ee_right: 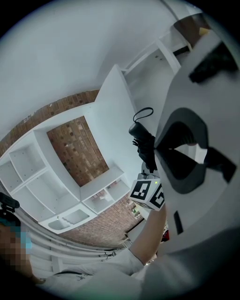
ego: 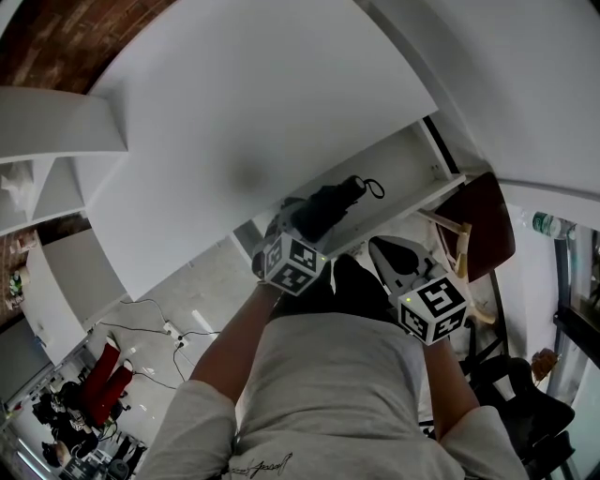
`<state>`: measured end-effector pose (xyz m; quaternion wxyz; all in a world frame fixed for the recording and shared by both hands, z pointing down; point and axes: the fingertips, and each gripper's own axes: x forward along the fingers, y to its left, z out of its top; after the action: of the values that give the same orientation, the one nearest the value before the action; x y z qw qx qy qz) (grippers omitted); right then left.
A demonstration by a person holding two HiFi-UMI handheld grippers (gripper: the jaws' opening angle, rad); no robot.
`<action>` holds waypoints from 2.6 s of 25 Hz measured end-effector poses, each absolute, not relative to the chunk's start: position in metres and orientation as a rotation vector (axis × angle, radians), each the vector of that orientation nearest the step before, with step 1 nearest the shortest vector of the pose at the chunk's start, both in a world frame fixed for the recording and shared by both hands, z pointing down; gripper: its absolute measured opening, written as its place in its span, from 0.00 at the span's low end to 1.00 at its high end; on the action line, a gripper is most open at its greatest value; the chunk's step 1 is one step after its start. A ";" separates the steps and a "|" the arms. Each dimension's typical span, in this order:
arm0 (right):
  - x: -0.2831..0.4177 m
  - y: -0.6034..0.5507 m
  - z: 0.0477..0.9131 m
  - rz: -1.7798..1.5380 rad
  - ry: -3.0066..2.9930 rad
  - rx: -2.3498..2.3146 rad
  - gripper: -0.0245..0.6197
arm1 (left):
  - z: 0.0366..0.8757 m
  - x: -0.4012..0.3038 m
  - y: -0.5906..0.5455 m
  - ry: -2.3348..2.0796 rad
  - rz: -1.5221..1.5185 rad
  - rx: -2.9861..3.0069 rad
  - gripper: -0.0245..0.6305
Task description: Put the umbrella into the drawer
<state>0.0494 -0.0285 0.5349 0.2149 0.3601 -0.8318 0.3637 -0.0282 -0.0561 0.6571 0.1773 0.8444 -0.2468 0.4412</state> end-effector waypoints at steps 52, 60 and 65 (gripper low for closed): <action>0.074 -0.028 0.555 1.069 -2.247 1.002 0.08 | 0.762 -0.030 -0.060 -0.558 1.563 2.124 0.46; 0.076 -0.028 0.558 1.079 -2.240 1.003 0.08 | 0.768 -0.027 -0.059 -0.541 1.570 2.105 0.46; 0.073 -0.029 0.560 1.085 -2.243 0.998 0.08 | 0.771 -0.028 -0.062 -0.541 1.580 2.104 0.47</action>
<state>0.0734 -0.0285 0.5595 0.2267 0.3620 -0.8141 0.3935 -0.0284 -0.0623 0.7711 0.2257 0.7631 -0.1963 0.5729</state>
